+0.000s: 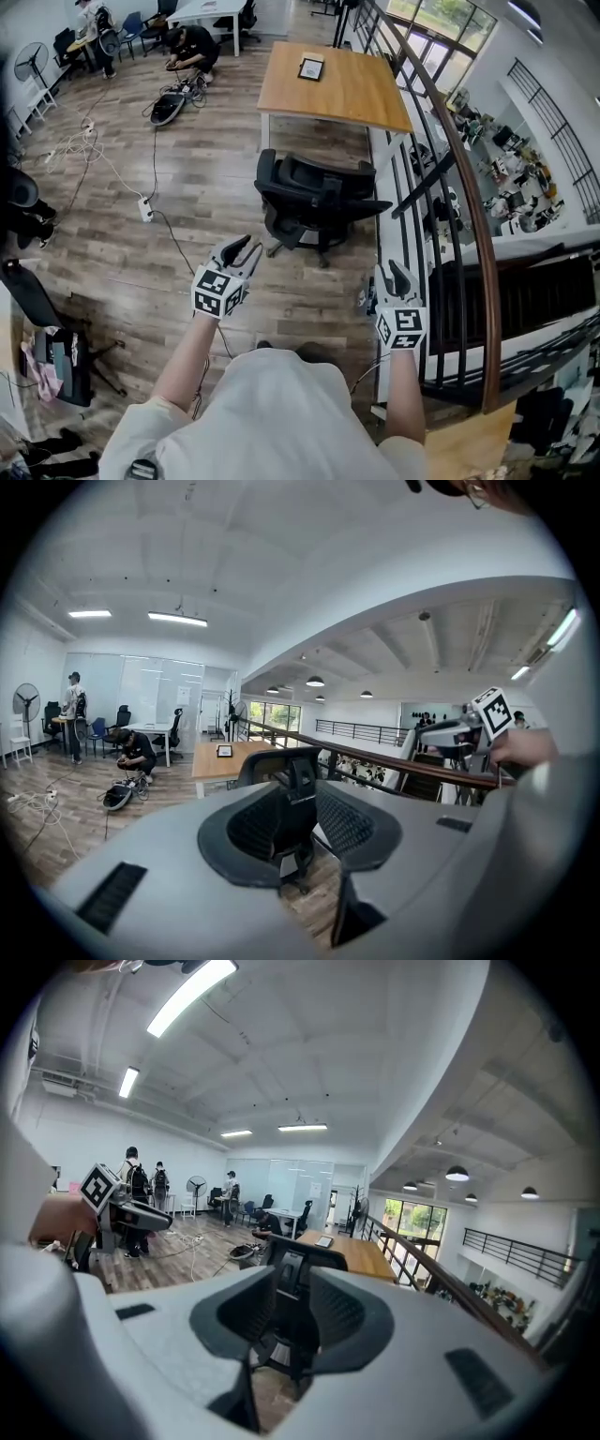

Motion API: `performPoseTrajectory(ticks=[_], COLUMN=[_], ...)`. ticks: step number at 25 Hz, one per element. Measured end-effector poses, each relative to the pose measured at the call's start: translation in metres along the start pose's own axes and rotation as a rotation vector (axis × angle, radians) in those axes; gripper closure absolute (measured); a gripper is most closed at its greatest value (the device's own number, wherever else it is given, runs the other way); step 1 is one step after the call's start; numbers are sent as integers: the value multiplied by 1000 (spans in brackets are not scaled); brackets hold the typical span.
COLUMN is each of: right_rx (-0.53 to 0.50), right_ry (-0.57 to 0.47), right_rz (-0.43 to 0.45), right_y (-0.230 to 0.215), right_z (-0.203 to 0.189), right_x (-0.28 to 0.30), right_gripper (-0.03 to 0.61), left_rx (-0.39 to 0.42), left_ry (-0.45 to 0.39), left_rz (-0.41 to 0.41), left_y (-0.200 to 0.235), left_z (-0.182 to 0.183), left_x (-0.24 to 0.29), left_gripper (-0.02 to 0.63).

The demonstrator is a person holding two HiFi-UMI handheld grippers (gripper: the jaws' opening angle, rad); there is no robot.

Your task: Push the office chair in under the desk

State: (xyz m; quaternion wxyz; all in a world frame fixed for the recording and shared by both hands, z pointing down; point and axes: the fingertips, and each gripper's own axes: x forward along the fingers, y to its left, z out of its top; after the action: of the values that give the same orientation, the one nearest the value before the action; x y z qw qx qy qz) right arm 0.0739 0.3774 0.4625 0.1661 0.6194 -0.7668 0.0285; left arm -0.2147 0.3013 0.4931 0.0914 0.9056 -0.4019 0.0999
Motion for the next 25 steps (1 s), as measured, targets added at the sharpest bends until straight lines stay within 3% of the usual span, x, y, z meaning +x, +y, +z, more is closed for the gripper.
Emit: performPoseTrajectory(ticks=[12, 25], right_rx=[10, -39], right_ry=[29, 79], right_rz=[-17, 25], right_y=[2, -42], right_z=[-6, -14], right_x=[16, 94], right_gripper=[482, 482], left_rx=[-10, 15], left_ry=[16, 85], left_rz=[-18, 29], left_y=[18, 53], left_z=[-4, -8], left_x=[13, 78], left_gripper=[502, 502])
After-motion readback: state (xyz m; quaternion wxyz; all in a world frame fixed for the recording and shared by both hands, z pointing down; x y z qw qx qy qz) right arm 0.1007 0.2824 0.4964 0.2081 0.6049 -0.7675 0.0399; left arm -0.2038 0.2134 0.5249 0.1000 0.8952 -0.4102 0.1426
